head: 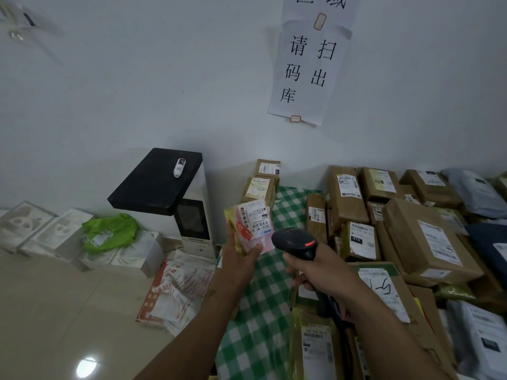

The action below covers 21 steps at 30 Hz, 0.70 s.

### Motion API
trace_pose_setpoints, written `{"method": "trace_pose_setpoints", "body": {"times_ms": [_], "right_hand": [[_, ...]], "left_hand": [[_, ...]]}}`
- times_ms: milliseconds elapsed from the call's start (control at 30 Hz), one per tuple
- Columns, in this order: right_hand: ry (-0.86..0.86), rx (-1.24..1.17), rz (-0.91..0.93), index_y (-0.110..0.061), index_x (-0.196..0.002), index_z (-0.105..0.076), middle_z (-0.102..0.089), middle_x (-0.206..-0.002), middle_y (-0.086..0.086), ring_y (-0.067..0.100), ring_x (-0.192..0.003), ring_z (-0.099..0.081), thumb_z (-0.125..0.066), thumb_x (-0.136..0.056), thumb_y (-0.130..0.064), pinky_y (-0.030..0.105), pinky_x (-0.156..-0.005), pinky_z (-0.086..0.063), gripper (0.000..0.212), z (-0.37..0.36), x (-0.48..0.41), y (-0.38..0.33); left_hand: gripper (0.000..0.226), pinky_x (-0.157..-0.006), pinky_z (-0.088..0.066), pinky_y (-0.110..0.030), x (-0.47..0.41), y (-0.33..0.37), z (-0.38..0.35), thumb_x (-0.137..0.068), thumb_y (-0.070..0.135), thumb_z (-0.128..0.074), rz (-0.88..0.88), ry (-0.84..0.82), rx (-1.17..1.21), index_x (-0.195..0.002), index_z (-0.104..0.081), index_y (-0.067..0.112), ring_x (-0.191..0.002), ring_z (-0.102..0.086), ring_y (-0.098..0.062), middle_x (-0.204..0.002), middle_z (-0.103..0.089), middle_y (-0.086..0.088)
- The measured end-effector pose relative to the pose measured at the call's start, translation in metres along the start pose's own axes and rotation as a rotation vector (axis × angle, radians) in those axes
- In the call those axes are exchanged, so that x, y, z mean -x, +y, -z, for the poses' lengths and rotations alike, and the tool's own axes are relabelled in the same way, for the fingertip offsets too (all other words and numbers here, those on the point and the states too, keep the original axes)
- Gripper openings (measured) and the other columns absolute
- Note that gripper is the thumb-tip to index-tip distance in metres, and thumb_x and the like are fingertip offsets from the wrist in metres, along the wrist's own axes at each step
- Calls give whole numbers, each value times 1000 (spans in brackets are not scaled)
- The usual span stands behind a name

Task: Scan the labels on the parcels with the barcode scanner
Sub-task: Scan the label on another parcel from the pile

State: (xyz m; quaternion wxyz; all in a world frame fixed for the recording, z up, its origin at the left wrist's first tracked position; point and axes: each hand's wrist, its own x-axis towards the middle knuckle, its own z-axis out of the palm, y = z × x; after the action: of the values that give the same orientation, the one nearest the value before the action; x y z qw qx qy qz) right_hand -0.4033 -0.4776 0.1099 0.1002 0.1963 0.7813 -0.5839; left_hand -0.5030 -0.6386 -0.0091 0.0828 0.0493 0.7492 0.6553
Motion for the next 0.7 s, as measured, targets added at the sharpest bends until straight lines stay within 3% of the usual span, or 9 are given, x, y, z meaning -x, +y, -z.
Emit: {"method": "trace_pose_setpoints", "body": {"times_ms": [67, 133, 233, 300, 367, 467, 567, 700], "right_hand": [[0, -11, 0, -46, -119, -59, -78, -95, -5, 18, -78, -78, -69, -99, -34, 27, -67, -52, 25, -1, 3, 4], [3, -25, 8, -46, -116, -60, -79, -98, -7, 16, -79, -78, -70, -98, -33, 28, -69, -53, 24, -5, 7, 9], [5, -5, 5, -41, -116, -64, -79, -95, -10, 14, -75, -77, -72, -97, -34, 31, -70, -57, 22, -17, 7, 21], [-7, 13, -11, -42, -118, -63, -79, -95, -8, 15, -74, -77, -72, -97, -36, 35, -76, -60, 24, -30, 6, 27], [-23, 30, -8, -41, -120, -64, -78, -95, -7, 15, -72, -76, -72, -96, -35, 37, -74, -59, 26, -47, 4, 32], [-79, 84, 8, -40, -113, -64, -78, -95, -7, 12, -68, -75, -71, -97, -35, 32, -67, -56, 18, -71, 3, 39], [-133, 112, -4, -41, -109, -62, -77, -97, -6, 14, -70, -76, -72, -97, -34, 34, -71, -56, 18, -90, 5, 48], [-161, 125, -63, -36, -111, -63, -77, -99, -4, 13, -68, -75, -73, -96, -31, 34, -71, -55, 18, -109, 6, 60]], "left_hand": [[88, -107, -51, -44, 11, 1, 6, -90, 43, -76, 36, -39, 15, -138, -12, 79, -124, -56, 1, -143, -52, 20], [81, -105, -53, -40, 30, 1, 19, -89, 45, -76, 58, -87, 14, -134, -20, 81, -117, -60, 4, -143, -56, 20], [68, -100, -53, -32, 72, -6, 42, -92, 37, -73, 27, -150, 38, -142, -35, 64, -123, -61, -1, -138, -62, 22], [73, -96, -55, -25, 103, -19, 59, -91, 32, -76, 53, -171, 79, -148, -35, 52, -125, -60, -3, -138, -62, 20], [88, -101, -54, -32, 126, -38, 75, -82, 41, -78, 112, -195, 63, -155, -29, 49, -127, -59, -5, -144, -58, 17], [85, -105, -53, -46, 154, -67, 96, -85, 29, -75, 220, -218, 65, -156, -31, 45, -130, -60, -12, -145, -60, 11], [86, -96, -57, -36, 179, -92, 110, -88, 17, -72, 338, -226, 83, -156, -26, 40, -124, -64, -12, -141, -63, 6], [60, -73, -55, -13, 193, -116, 110, -103, 8, -57, 494, -270, 71, -147, -23, 30, -108, -62, -5, -134, -57, 6]]}}
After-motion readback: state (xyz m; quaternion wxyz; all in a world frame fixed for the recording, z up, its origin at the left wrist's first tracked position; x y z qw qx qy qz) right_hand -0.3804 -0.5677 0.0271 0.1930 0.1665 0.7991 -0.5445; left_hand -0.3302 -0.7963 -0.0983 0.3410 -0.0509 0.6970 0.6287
